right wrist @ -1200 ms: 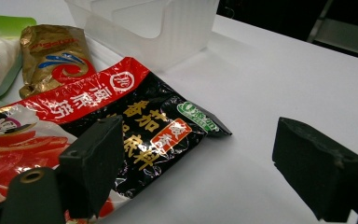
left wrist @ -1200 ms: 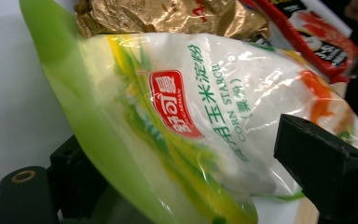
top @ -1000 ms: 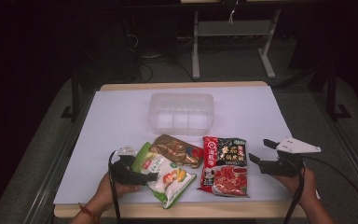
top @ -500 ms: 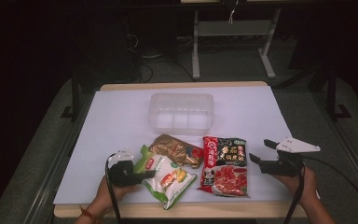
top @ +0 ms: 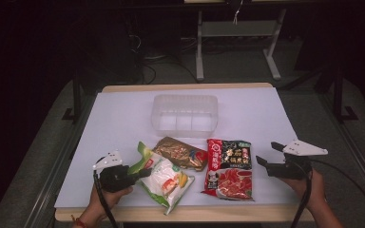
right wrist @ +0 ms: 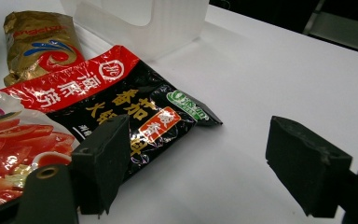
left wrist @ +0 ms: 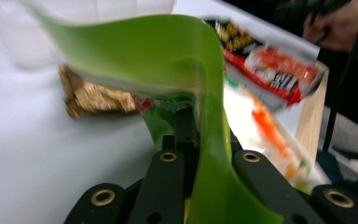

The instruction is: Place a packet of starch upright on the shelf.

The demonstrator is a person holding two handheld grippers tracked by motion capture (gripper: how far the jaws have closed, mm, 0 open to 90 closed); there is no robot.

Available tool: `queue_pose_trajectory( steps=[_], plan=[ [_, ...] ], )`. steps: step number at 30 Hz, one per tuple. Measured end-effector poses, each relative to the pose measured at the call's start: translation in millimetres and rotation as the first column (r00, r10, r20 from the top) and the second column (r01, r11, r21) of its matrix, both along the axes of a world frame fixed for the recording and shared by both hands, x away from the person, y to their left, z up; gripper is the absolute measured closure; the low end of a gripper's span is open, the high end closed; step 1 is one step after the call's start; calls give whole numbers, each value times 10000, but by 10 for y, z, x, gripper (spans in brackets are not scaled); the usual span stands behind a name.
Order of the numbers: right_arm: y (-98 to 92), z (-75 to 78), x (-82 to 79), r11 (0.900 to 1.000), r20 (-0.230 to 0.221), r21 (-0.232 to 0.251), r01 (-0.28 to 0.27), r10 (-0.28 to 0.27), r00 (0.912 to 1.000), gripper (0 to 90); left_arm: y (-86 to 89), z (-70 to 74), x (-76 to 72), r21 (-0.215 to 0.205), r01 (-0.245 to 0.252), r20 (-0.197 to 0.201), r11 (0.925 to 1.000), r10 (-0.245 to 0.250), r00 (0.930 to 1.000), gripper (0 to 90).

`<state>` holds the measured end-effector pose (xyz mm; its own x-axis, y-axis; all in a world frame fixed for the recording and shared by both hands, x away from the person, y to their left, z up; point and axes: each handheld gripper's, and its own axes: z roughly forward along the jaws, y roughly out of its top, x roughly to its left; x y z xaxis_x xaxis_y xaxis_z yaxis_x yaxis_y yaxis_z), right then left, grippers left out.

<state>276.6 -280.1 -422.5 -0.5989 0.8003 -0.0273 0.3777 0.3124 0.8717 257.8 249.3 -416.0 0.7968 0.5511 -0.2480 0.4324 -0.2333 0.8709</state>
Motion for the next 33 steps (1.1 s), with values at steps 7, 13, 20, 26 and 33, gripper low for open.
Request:
queue_pose_trajectory(
  steps=[7, 13, 20, 26, 33],
  plan=[
    [0, -2, 5, 10000, -7, -65, 75, -75, 10000, 217, 42, 153, -96, -162, -505, 821, 9986, 516, 9953, 862],
    [-7, 0, 3, 9999, 64, -32, 103, -103, 9999, 222, 62, 226, -124, -306, -750, 1231, 9967, 783, 9893, 862],
    [-15, 9, -9, 9999, 221, 3, 117, -117, 9997, 227, 108, 317, -162, -498, -1004, 1690, 9937, 1075, 9797, 863],
    [-16, 7, -7, 9999, 239, 81, 111, -113, 9997, 227, 157, 369, -177, -801, -1183, 1876, 9897, 1315, 9734, 864],
    [-12, 5, -6, 9999, 268, 89, 127, -130, 9996, 226, 170, 439, -192, -1006, -1285, 2151, 9866, 1477, 9654, 864]
  ],
)
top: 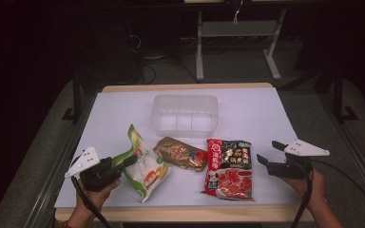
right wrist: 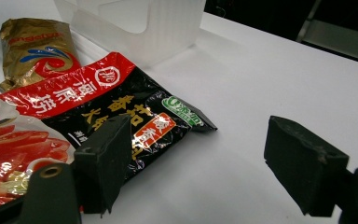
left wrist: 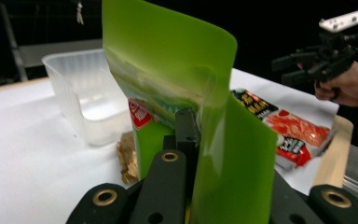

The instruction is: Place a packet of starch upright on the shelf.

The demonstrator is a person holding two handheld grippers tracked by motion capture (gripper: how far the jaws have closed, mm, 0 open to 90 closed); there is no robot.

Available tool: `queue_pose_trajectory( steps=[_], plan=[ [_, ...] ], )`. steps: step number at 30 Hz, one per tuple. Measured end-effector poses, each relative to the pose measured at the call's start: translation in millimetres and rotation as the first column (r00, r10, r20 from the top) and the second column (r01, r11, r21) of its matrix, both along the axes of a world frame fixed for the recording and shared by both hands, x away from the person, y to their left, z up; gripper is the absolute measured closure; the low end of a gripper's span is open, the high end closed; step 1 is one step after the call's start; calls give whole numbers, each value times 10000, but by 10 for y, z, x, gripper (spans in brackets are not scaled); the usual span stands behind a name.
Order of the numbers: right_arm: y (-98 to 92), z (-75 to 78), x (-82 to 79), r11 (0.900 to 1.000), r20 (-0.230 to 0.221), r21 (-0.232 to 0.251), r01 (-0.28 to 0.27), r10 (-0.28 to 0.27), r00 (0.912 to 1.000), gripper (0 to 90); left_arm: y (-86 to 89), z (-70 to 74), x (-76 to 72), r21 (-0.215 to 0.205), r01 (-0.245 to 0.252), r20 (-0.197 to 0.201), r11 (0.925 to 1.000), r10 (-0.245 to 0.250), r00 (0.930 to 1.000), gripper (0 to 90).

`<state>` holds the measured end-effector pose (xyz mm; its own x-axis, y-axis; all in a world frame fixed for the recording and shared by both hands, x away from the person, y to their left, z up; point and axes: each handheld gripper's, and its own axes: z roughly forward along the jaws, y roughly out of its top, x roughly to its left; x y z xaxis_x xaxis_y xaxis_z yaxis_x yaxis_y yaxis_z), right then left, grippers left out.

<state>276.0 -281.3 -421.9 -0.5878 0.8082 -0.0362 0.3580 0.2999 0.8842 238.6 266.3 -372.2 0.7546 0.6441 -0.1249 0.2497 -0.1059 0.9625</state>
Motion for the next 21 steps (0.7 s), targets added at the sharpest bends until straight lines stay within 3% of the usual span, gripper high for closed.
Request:
queue_pose_trajectory(
  steps=[14, 21],
  plan=[
    [-19, -2, -8, 9999, 38, 131, 113, -114, 9999, 226, -30, 221, 36, -136, -309, 727, 9994, 318, 9968, 864],
    [-20, -12, -7, 9997, -13, 153, 175, -175, 9998, 226, -7, 291, 77, -155, -441, 877, 9989, 452, 9951, 864]
  ],
)
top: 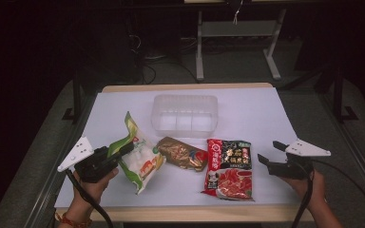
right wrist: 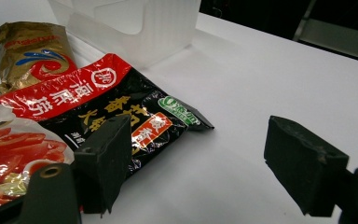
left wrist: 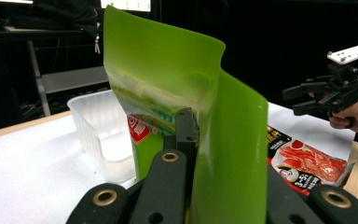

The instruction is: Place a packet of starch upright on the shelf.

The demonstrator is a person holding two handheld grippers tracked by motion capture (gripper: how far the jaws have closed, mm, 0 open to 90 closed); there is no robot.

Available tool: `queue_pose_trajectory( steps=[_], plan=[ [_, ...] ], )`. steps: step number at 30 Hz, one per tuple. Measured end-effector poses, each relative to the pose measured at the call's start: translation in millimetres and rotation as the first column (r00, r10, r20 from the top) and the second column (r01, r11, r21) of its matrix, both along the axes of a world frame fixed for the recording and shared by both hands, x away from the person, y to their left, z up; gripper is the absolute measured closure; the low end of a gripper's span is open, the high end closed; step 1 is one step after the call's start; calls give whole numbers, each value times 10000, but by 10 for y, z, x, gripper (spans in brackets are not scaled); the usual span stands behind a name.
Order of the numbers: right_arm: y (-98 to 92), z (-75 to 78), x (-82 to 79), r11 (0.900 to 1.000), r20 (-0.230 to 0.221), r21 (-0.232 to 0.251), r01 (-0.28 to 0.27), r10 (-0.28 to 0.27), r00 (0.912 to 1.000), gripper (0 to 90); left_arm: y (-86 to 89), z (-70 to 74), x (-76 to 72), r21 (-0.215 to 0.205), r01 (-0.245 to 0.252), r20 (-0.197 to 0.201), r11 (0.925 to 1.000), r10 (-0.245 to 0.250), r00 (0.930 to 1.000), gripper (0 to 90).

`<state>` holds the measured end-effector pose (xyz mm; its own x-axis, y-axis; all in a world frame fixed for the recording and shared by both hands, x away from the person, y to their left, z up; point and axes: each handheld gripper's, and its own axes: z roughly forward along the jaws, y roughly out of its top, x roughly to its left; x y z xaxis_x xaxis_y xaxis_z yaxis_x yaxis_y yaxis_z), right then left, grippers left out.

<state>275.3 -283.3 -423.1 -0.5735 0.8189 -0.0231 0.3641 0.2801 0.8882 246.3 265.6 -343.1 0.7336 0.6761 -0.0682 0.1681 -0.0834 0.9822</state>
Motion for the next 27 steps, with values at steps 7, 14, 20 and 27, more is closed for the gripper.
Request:
queue_pose_trajectory(
  steps=[7, 14, 20, 27],
  plan=[
    [-5, -11, 3, 10000, -27, -32, 37, -37, 10000, 226, 25, 80, 17, 206, -206, 209, 9996, 201, 9996, 866],
    [-5, -12, 2, 10000, -30, -21, 31, -31, 10000, 226, 10, 214, 102, 222, -402, 448, 9989, 392, 9982, 866],
    [-4, -13, 2, 10000, -29, 2, 25, -25, 10000, 226, -20, 316, 184, 121, -459, 586, 9989, 451, 9973, 867],
    [0, -15, 1, 10000, -54, 3, 21, -21, 10000, 226, -128, 418, 310, -58, -408, 769, 9992, 411, 9962, 868]
  ],
)
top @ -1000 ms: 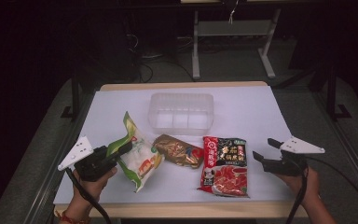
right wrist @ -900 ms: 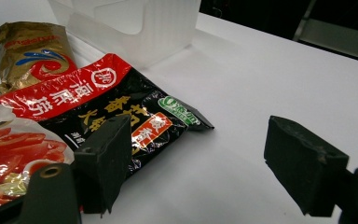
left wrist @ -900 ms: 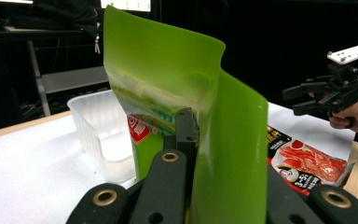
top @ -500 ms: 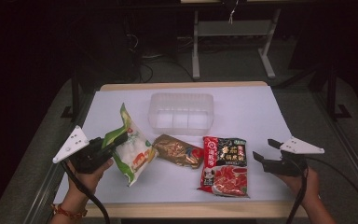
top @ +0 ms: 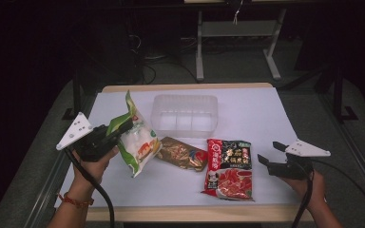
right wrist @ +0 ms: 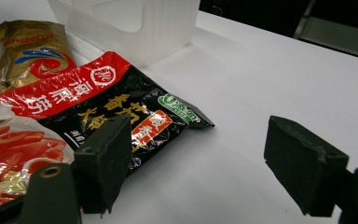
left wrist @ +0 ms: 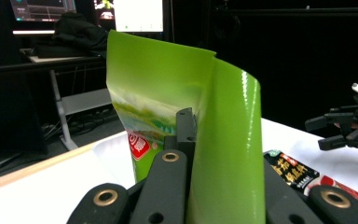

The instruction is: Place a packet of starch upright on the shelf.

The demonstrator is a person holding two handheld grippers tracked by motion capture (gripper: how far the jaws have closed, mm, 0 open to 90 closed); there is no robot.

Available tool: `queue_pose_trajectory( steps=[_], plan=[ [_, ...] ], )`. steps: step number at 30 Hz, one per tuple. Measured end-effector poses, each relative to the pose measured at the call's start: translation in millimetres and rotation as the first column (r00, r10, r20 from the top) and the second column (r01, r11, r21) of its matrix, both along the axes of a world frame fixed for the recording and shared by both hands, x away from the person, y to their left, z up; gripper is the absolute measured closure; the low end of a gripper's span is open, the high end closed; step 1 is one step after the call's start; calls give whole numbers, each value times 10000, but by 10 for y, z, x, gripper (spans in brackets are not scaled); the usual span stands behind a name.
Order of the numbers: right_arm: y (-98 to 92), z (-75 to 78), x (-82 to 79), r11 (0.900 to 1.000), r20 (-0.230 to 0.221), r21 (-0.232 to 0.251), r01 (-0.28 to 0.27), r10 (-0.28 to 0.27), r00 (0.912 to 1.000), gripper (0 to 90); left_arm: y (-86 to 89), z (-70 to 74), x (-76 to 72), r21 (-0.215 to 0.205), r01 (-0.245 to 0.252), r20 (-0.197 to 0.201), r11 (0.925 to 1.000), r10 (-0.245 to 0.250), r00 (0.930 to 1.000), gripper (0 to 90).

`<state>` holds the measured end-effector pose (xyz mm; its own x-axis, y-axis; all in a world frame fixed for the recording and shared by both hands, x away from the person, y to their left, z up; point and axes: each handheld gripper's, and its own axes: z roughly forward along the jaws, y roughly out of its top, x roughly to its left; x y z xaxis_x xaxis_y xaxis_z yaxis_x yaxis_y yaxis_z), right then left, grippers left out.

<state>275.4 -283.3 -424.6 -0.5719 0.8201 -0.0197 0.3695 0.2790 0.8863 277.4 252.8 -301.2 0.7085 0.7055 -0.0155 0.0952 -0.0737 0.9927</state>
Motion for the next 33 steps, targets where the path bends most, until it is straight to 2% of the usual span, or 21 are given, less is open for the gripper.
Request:
queue_pose_trajectory(
  steps=[5, 11, 16, 20, 22, 23, 29, 33],
  plan=[
    [-4, -5, 7, 10000, 1, -8, 2, -2, 10000, 226, -118, 88, 92, 16, 58, 215, 10000, -58, 9998, 869],
    [-8, -3, 1, 10000, 18, -21, -3, 3, 10000, 226, -235, 145, 215, 29, 144, 260, 9999, -145, 9996, 870],
    [-12, -5, -1, 10000, 4, -17, -11, 11, 10000, 227, -301, 163, 352, -51, 11, 278, 10000, -9, 9996, 871],
    [-15, -7, -3, 10000, 0, -4, 9, -9, 10000, 226, -350, 146, 486, 9, -187, 217, 9998, 186, 9996, 871],
    [-16, -9, -2, 10000, -23, 18, 24, -24, 10000, 226, -343, 142, 538, -70, -291, 210, 9996, 292, 9994, 871],
    [-16, -9, -4, 10000, -17, 9, 16, -16, 10000, 227, -337, 126, 608, -243, -470, 189, 9986, 475, 9987, 872],
    [-14, -17, 2, 10000, -43, 28, 11, -11, 10000, 227, -383, 89, 784, -134, -857, 256, 9962, 860, 9960, 872],
    [-17, -22, 4, 10000, -44, -8, 4, -4, 10000, 227, -399, 69, 958, -297, -974, 268, 9948, 982, 9948, 874]
  ],
)
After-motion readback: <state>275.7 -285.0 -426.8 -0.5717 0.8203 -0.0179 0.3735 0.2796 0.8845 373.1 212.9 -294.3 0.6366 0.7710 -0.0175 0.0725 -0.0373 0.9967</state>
